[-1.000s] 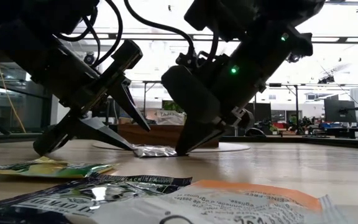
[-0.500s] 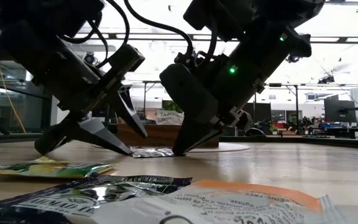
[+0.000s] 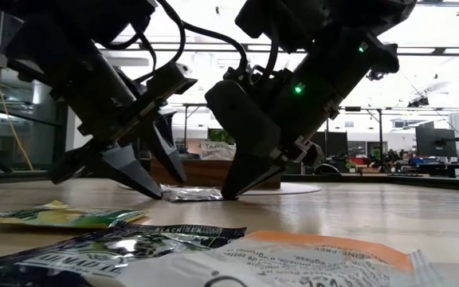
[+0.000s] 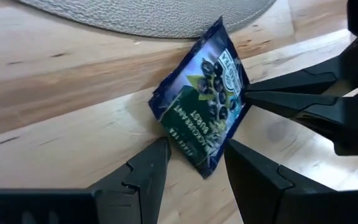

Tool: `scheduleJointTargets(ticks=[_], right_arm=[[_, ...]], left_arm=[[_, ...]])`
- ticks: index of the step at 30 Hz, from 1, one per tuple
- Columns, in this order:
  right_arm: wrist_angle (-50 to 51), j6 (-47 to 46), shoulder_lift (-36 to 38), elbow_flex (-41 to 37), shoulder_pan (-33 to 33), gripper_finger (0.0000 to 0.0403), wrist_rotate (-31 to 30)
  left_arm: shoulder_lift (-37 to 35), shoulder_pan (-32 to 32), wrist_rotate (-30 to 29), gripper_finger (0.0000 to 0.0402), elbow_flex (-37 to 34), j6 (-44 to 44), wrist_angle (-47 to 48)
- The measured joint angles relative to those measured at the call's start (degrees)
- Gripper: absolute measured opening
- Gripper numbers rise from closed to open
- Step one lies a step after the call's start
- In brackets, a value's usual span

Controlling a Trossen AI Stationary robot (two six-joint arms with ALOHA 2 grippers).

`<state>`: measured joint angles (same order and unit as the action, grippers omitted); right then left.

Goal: Pick & Place Tea
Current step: Put the top purple tea bag into the left section of the wooden organizer

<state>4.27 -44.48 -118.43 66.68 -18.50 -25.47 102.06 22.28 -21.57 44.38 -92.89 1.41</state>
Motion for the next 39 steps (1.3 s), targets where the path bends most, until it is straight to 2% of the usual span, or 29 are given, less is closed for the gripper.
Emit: scheduleJointTargets(ticks=[17,26,39], right_arm=[[-2.43,1.66,-0.11,-0.10,-0.02,0.0000,1.05],[-5.04,2.96,-0.24,-0.12,-0.02,0.0000,1.61],[-5.34,3.18,-0.22,-0.12,-0.02,0.0000,1.86]], left_arm=[[-0.28,-0.11,-3.90,0.0166,-0.30,-4.86,-0.92],[-0.16,-0.18,-5.99,0.0166,-0.39,-5.06,-7.61],[-0.15,-0.17,-6.64,0.0166,-0.28,-4.17,-7.87]])
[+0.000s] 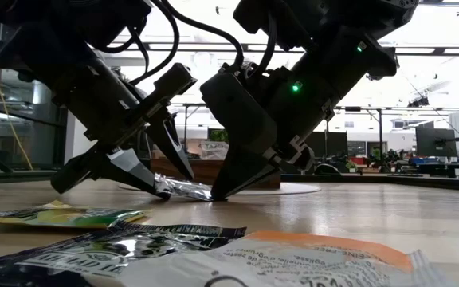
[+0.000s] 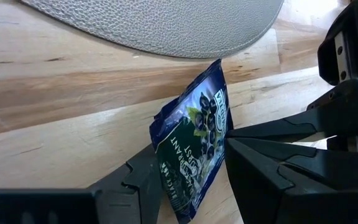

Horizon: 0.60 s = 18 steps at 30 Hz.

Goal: Pick & Place Tea
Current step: Put the top purple tea bag into the left section of the wooden organizer

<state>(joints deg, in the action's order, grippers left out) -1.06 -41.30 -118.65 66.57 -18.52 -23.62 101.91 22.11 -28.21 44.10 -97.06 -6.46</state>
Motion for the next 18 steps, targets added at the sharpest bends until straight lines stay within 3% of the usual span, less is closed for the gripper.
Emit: scheduleJointTargets(ticks=[8,18], right_arm=[[-0.04,0.00,0.00,0.00,0.00,0.0000,-0.04],[-0.09,0.00,0.05,0.02,0.00,0.0000,-0.07]], left_arm=[[-0.04,-0.02,0.42,0.0153,0.04,0.83,-0.06],[0.02,-0.09,1.95,0.0015,0.04,2.36,-0.32]])
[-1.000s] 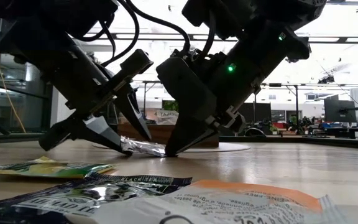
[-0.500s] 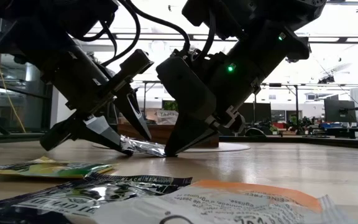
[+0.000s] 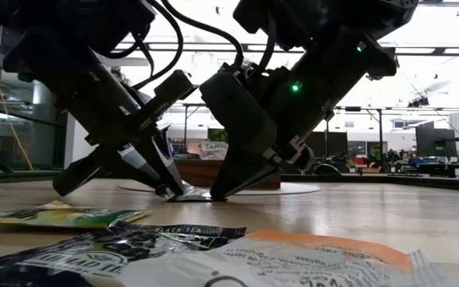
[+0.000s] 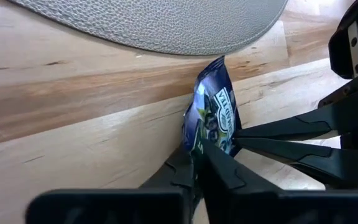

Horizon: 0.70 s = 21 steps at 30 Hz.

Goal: Pick & Place Tea
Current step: Put the top purple tea bag into the left section of the wooden organizer

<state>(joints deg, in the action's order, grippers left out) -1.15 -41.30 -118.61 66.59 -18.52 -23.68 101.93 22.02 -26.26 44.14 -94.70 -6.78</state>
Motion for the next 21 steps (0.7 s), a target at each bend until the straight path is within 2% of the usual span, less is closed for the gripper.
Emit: scheduleJointTargets(ticks=[8,13,17,21], right_arm=[[-0.02,1.39,0.00,0.00,-0.22,0.0000,-0.36],[1.01,2.89,1.87,0.00,-0.49,0.0000,0.73],[3.25,4.40,5.52,0.00,-1.59,0.0000,0.44],[6.52,7.81,9.93,0.00,-2.98,0.0000,-0.20]], left_arm=[[0.00,0.02,0.59,0.0003,0.00,4.12,-0.03],[-0.04,0.04,0.39,0.0001,0.02,10.01,-0.20],[-1.52,0.04,0.38,0.0001,0.02,17.21,-0.61],[-4.11,0.07,-0.02,0.0000,0.14,29.96,-0.85]])
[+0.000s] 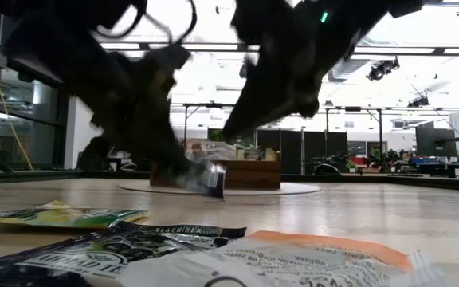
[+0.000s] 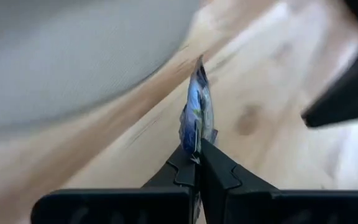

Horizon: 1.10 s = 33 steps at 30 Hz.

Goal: Pick & Place Tea
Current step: Put the top purple tea bag into the left section of the wooden organizer

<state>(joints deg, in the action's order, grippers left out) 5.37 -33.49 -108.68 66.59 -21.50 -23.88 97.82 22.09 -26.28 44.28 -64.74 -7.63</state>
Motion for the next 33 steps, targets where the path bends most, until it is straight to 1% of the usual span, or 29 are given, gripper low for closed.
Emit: scheduleJointTargets(ticks=[2,4,7,9,12,14,17,21,26,29,31,33], right_arm=[[1.49,2.38,2.40,0.00,-0.89,0.0000,-1.23],[3.91,5.05,4.67,0.02,-1.99,0.0000,-2.97],[6.67,8.40,7.43,0.02,-3.73,0.0000,-7.77],[7.74,10.08,8.80,0.02,-5.08,0.0000,-11.45],[7.58,11.72,9.65,0.09,-6.95,0.0000,-15.67],[6.05,12.11,9.70,0.09,-7.50,0.0000,-16.88],[4.38,12.08,9.66,0.09,-7.42,0.0000,-15.46],[0.47,13.97,9.41,0.09,-6.78,0.0000,-14.64],[-3.77,17.23,9.39,0.09,-5.32,0.0000,-12.46],[-4.58,17.29,9.39,0.09,-3.75,0.0000,-10.02],[-4.57,16.94,9.35,0.09,-3.07,0.0000,-9.45],[-4.59,16.52,9.35,0.09,-2.78,0.0000,-8.61]], left_arm=[[-1.95,-0.02,0.23,0.0000,1.07,7.52,1.41],[-3.10,0.00,1.05,0.0000,2.76,14.55,4.72],[-4.17,0.00,2.52,0.0000,6.24,24.86,10.90],[-4.46,0.00,3.27,0.0000,9.54,30.09,15.44],[-4.43,0.00,3.23,0.0000,13.88,36.74,24.63],[-4.43,0.00,3.03,0.0000,16.25,39.79,27.44],[-4.22,0.00,2.01,0.0000,17.64,43.30,28.94],[-4.13,0.00,2.83,0.0000,18.06,46.56,30.05],[-4.12,0.00,2.96,0.0000,18.03,47.35,37.36],[-4.13,0.00,2.87,0.0000,18.03,49.09,41.38],[-4.13,-0.76,2.75,0.0000,18.09,50.68,43.41],[-4.11,-2.00,3.62,0.0000,19.09,51.62,47.73]])
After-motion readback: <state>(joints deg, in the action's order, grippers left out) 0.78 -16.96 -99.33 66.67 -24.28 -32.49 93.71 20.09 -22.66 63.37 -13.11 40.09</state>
